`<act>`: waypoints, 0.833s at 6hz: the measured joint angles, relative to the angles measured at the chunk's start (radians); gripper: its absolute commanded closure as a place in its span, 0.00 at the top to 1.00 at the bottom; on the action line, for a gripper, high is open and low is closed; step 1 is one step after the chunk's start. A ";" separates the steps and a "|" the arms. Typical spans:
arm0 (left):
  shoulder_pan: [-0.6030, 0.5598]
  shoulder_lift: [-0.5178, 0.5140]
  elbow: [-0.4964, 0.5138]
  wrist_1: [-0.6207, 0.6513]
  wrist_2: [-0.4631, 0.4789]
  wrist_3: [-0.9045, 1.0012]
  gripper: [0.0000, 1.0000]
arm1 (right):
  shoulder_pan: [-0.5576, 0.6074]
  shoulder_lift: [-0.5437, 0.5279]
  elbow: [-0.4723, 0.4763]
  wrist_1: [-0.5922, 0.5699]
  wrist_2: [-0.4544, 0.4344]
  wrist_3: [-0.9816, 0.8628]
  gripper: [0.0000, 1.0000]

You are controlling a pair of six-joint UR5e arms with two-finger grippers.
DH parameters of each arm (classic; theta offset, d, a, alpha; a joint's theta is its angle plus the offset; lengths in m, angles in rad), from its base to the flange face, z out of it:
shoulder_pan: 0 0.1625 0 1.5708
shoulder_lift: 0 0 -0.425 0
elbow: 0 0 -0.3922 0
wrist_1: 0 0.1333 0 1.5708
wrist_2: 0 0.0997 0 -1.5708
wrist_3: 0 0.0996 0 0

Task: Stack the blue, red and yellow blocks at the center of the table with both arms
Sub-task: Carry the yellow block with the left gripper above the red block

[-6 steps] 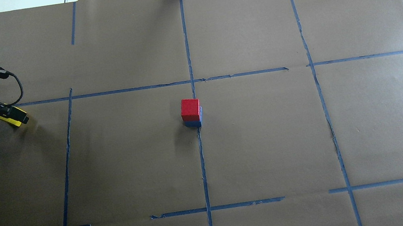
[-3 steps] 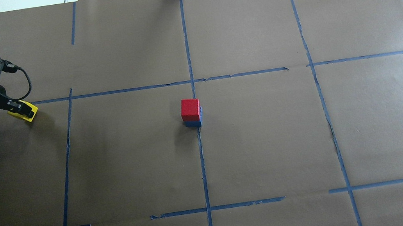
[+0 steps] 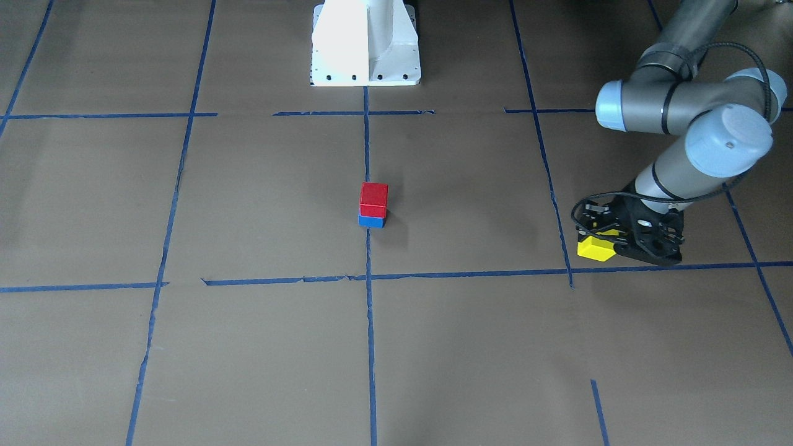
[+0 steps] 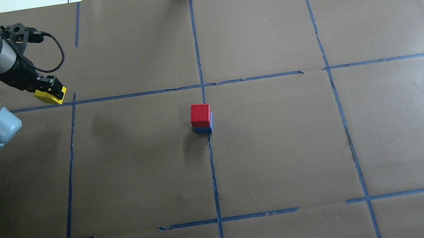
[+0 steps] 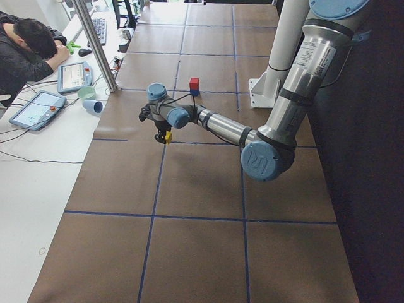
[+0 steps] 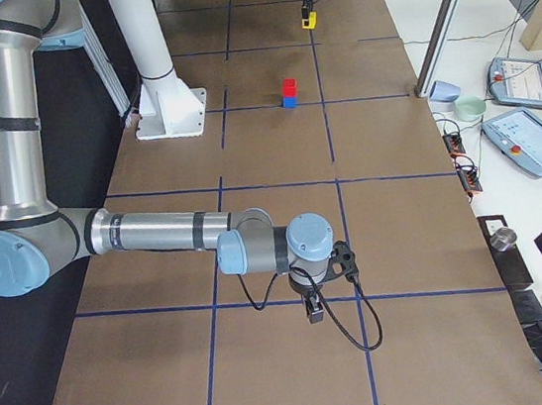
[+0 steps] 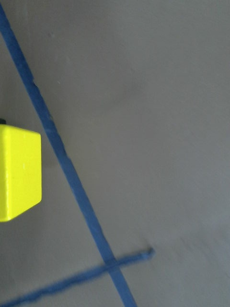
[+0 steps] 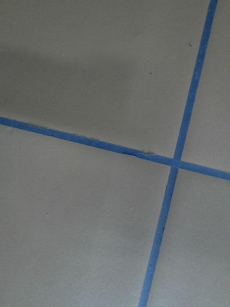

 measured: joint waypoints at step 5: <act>0.307 -0.464 0.081 0.204 0.168 -0.502 0.02 | 0.000 0.000 0.000 0.000 0.000 0.000 1.00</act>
